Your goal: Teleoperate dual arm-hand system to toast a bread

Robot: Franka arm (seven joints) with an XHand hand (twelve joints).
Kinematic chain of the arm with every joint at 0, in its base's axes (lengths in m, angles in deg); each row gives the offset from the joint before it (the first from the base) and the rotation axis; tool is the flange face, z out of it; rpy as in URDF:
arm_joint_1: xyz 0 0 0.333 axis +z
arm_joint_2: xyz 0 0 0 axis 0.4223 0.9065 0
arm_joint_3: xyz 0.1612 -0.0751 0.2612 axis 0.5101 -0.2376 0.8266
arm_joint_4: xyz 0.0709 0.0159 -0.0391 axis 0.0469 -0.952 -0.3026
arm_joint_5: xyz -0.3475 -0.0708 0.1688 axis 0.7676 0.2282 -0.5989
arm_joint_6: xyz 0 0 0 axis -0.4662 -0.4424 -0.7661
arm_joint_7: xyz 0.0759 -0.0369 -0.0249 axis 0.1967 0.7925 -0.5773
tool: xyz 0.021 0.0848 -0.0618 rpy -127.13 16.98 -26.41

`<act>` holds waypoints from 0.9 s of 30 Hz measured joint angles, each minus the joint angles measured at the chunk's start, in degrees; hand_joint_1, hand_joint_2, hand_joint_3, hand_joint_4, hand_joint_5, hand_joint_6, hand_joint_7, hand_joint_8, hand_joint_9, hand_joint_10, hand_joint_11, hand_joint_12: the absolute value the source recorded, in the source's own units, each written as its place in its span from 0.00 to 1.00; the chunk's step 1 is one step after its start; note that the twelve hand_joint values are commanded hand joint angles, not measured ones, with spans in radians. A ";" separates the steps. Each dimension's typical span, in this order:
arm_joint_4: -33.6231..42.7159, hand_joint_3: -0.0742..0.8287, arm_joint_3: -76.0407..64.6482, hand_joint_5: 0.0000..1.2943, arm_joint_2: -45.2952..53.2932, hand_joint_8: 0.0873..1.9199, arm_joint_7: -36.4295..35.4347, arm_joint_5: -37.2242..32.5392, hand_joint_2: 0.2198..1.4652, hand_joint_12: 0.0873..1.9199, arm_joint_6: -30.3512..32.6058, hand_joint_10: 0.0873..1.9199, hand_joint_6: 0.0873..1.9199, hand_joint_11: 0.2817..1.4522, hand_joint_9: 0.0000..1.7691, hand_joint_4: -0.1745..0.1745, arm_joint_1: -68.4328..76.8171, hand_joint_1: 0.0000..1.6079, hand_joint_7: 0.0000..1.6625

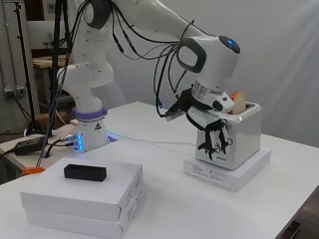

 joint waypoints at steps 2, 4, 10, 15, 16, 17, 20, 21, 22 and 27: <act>0.18 0.08 -0.24 0.53 0.39 0.00 -0.39 -0.35 0.71 0.00 -0.38 0.19 0.00 0.45 0.67 0.69 -0.11 0.05 0.73; 0.60 0.08 -0.63 0.53 1.74 0.00 -0.93 -1.18 0.69 0.00 -0.80 0.05 0.00 0.41 0.68 0.69 -0.36 0.07 0.69; -2.59 0.07 -1.65 0.48 3.36 0.00 -2.63 -3.65 0.65 0.00 1.14 0.00 0.00 0.30 0.62 0.65 -1.05 0.12 0.60; -4.13 0.08 -2.05 0.51 4.88 0.00 -3.16 -4.43 0.65 0.00 1.69 0.00 0.00 0.25 0.54 0.60 -1.42 0.15 0.55; -4.63 0.08 -2.10 0.60 4.72 0.00 -3.25 -4.67 0.67 0.00 2.71 0.00 0.00 0.31 0.60 0.69 -1.49 0.18 0.61; -5.65 0.09 -2.14 0.69 4.19 0.25 -3.36 -5.01 0.69 0.18 4.41 0.33 0.06 0.37 0.62 0.82 -1.55 0.22 0.62; -12.38 0.08 -2.07 0.24 0.57 0.06 -3.07 -5.30 0.60 0.06 14.43 0.11 0.00 0.18 0.28 0.55 -1.54 0.05 0.23; -15.17 0.08 -2.03 0.18 -0.73 0.01 -2.56 -5.02 0.57 0.01 18.51 0.04 0.00 0.18 0.24 0.53 -1.51 0.03 0.20; -18.93 0.08 -1.98 0.15 -2.09 0.00 -1.87 -4.53 0.56 0.00 23.87 0.00 0.00 0.18 0.24 0.52 -1.50 0.01 0.18; -25.88 0.08 -1.35 0.12 -8.04 0.00 -0.36 -0.75 0.53 0.00 31.53 0.00 0.00 0.18 0.29 0.49 -1.13 0.00 0.20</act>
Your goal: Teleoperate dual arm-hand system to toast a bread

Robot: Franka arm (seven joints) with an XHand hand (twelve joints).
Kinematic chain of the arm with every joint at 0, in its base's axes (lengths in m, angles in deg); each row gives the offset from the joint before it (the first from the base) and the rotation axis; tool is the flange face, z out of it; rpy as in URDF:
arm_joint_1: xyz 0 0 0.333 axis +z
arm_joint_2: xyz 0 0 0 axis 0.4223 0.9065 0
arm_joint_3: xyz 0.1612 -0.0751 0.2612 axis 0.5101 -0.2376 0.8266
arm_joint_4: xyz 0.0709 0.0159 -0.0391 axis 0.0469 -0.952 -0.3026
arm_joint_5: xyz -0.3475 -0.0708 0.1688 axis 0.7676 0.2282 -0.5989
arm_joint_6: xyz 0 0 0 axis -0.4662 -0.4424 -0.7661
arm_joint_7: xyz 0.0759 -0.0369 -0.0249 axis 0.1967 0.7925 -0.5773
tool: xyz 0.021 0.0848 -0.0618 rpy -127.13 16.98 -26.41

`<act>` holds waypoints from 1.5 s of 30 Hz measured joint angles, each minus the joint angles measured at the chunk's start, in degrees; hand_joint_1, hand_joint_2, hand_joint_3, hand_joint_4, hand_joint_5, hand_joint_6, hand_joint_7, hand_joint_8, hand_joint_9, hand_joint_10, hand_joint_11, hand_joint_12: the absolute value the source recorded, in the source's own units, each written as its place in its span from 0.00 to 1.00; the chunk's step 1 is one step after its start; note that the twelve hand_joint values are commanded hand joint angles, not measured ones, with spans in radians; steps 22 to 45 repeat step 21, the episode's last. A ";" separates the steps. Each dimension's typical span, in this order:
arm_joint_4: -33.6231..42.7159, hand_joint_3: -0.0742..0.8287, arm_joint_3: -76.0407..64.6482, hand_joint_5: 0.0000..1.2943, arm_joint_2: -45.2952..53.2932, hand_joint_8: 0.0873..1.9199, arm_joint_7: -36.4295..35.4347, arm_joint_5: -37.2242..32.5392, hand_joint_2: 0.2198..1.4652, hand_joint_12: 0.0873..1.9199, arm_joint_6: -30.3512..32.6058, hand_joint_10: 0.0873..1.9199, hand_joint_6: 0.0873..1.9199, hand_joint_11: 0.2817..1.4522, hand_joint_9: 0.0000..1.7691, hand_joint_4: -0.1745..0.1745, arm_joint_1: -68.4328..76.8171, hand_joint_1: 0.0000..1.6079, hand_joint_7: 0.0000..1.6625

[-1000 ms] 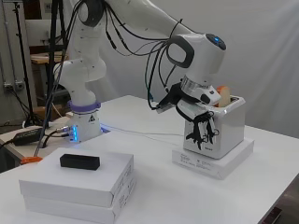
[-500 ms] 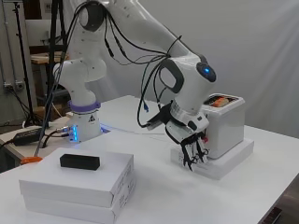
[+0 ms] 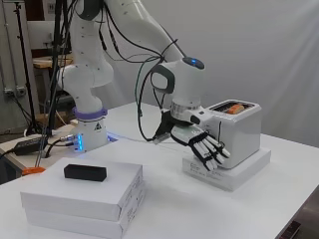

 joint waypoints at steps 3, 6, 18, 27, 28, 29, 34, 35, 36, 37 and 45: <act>3.55 0.08 0.45 0.12 -7.27 0.00 1.47 2.41 0.53 0.00 -6.27 0.00 0.00 0.13 0.23 0.49 0.11 0.00 0.16; 7.08 0.09 1.18 0.12 -13.47 0.00 2.16 4.27 0.55 0.00 -12.08 0.00 0.00 0.11 0.21 0.49 0.22 0.01 0.14; -0.59 0.11 3.42 0.12 -35.92 0.00 2.12 4.12 0.66 0.00 -24.91 0.00 0.00 0.09 0.16 0.43 0.45 0.06 0.09; -0.41 0.10 3.92 0.15 -35.87 0.00 2.03 4.24 0.67 0.00 -26.35 0.00 0.00 0.09 0.15 0.45 0.49 0.07 0.10; -0.41 0.10 3.92 0.15 -35.87 0.00 2.03 4.24 0.67 0.00 -26.35 0.00 0.00 0.09 0.15 0.45 0.49 0.07 0.10; -0.41 0.10 3.92 0.15 -35.87 0.00 2.03 4.24 0.67 0.00 -26.35 0.00 0.00 0.09 0.15 0.45 0.49 0.07 0.10; -0.41 0.10 3.92 0.15 -35.87 0.00 2.03 4.24 0.67 0.00 -26.35 0.00 0.00 0.09 0.15 0.45 0.49 0.07 0.10; -0.41 0.10 3.92 0.15 -35.87 0.00 2.03 4.24 0.67 0.00 -26.35 0.00 0.00 0.09 0.15 0.45 0.49 0.07 0.10; -0.41 0.10 3.92 0.15 -35.87 0.00 2.03 4.24 0.67 0.00 -26.35 0.00 0.00 0.09 0.15 0.45 0.49 0.07 0.10; -0.41 0.10 3.92 0.15 -35.87 0.00 2.03 4.24 0.67 0.00 -26.35 0.00 0.00 0.09 0.15 0.45 0.49 0.07 0.10; -0.41 0.10 3.92 0.15 -35.87 0.00 2.03 4.24 0.67 0.00 -26.35 0.00 0.00 0.09 0.15 0.45 0.49 0.07 0.10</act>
